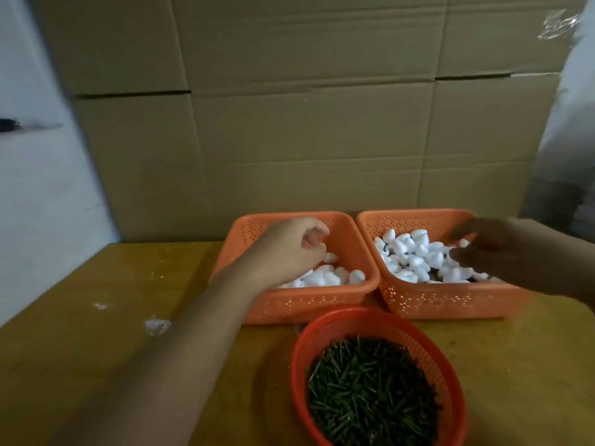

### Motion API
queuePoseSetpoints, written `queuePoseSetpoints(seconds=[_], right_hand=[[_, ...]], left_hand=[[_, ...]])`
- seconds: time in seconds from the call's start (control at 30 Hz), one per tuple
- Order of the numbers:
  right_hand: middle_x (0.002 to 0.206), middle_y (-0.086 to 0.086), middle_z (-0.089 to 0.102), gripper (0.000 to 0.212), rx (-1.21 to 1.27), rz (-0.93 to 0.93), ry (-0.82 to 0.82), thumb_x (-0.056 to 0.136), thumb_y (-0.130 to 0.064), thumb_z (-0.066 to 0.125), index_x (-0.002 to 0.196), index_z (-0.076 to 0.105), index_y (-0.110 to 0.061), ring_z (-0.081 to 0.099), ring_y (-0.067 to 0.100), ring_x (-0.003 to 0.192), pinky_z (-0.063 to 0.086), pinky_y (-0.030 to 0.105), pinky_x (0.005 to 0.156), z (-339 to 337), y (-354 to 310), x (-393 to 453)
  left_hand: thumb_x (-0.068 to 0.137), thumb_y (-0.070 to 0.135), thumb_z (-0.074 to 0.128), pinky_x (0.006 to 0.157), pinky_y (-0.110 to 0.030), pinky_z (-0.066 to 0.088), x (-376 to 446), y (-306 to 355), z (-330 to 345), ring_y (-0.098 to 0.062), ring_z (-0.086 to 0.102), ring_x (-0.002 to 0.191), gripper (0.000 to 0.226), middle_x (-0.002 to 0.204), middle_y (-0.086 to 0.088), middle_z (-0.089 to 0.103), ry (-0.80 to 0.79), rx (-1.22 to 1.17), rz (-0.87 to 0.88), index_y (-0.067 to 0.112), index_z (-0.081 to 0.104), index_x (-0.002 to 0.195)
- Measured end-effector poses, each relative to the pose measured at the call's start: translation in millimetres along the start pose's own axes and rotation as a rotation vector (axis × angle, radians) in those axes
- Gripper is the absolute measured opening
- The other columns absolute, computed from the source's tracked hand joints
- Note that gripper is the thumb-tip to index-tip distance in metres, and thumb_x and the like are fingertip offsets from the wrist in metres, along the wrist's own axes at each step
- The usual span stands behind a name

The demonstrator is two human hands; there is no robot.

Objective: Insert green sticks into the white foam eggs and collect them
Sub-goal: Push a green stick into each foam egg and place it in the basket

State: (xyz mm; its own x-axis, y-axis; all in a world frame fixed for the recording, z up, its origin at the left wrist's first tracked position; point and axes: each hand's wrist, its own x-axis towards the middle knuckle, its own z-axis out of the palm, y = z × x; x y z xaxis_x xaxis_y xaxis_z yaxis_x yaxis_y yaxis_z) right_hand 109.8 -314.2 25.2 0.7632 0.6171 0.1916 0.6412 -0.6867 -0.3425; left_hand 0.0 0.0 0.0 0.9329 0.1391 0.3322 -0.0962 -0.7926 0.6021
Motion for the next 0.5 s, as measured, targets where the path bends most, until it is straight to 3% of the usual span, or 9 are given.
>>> queuePoseSetpoints(seconds=[0.1, 0.17, 0.23, 0.3, 0.37, 0.43, 0.5], right_hand=[[0.079, -0.026, 0.064, 0.020, -0.086, 0.052, -0.081, 0.089, -0.046, 0.065, 0.091, 0.049, -0.058, 0.064, -0.013, 0.070, 0.048, 0.010, 0.055, 0, 5, -3], [0.078, -0.025, 0.066, 0.017, -0.093, 0.045, -0.120, 0.086, -0.049, 0.067, 0.087, 0.053, -0.059, 0.063, -0.013, 0.070, 0.049, 0.013, 0.057, 1, 2, -5], [0.081, -0.036, 0.065, 0.011, -0.093, 0.019, -0.191, 0.077, -0.063, 0.063, 0.086, 0.057, -0.064, 0.058, -0.022, 0.074, 0.046, 0.012, 0.056, 3, -11, -7], [0.091, -0.052, 0.054, 0.033, -0.090, -0.051, -0.291, 0.061, -0.079, 0.053, 0.093, 0.052, -0.073, 0.058, -0.022, 0.076, 0.046, 0.012, 0.057, 9, -30, -11], [0.093, -0.052, 0.054, 0.045, -0.066, -0.104, -0.366, 0.051, -0.081, 0.050, 0.096, 0.050, -0.075, 0.060, -0.020, 0.073, 0.051, 0.017, 0.062, 23, -49, -14], [0.092, -0.048, 0.057, 0.044, -0.049, -0.164, -0.409, 0.049, -0.078, 0.053, 0.093, 0.049, -0.076, 0.060, -0.020, 0.071, 0.054, 0.020, 0.066, 40, -65, -16], [0.097, -0.042, 0.059, 0.043, -0.072, -0.233, -0.488, 0.058, -0.075, 0.058, 0.099, 0.045, -0.077, 0.055, -0.026, 0.075, 0.045, 0.011, 0.061, 55, -81, -20]], left_hand=[[0.090, 0.037, 0.064, 0.100, -0.034, 0.049, 14, -2, 4, -0.007, 0.059, 0.114, 0.031, 0.122, 0.016, 0.064, -0.344, 0.147, -0.099, 0.040, 0.067, 0.121], [0.093, 0.032, 0.064, 0.103, -0.035, 0.048, 20, -7, 5, -0.005, 0.058, 0.118, 0.028, 0.126, 0.019, 0.064, -0.457, 0.204, -0.120, 0.038, 0.070, 0.120], [0.093, 0.032, 0.066, 0.107, -0.035, 0.046, 24, -12, 7, -0.003, 0.057, 0.120, 0.028, 0.129, 0.019, 0.065, -0.519, 0.242, -0.119, 0.036, 0.071, 0.120], [0.091, 0.032, 0.069, 0.109, -0.035, 0.044, 26, -14, 8, -0.004, 0.056, 0.123, 0.029, 0.130, 0.017, 0.065, -0.559, 0.306, -0.115, 0.037, 0.070, 0.120], [0.090, 0.030, 0.070, 0.113, -0.036, 0.041, 28, -16, 8, -0.005, 0.052, 0.131, 0.031, 0.135, 0.015, 0.063, -0.593, 0.322, -0.142, 0.037, 0.070, 0.120], [0.087, 0.029, 0.073, 0.115, -0.037, 0.039, 28, -18, 8, -0.006, 0.047, 0.136, 0.035, 0.141, 0.015, 0.059, -0.611, 0.322, -0.158, 0.038, 0.070, 0.120], [0.085, 0.029, 0.075, 0.112, -0.038, 0.041, 29, -16, 10, -0.008, 0.050, 0.133, 0.035, 0.140, 0.015, 0.058, -0.608, 0.339, -0.161, 0.040, 0.071, 0.118]])
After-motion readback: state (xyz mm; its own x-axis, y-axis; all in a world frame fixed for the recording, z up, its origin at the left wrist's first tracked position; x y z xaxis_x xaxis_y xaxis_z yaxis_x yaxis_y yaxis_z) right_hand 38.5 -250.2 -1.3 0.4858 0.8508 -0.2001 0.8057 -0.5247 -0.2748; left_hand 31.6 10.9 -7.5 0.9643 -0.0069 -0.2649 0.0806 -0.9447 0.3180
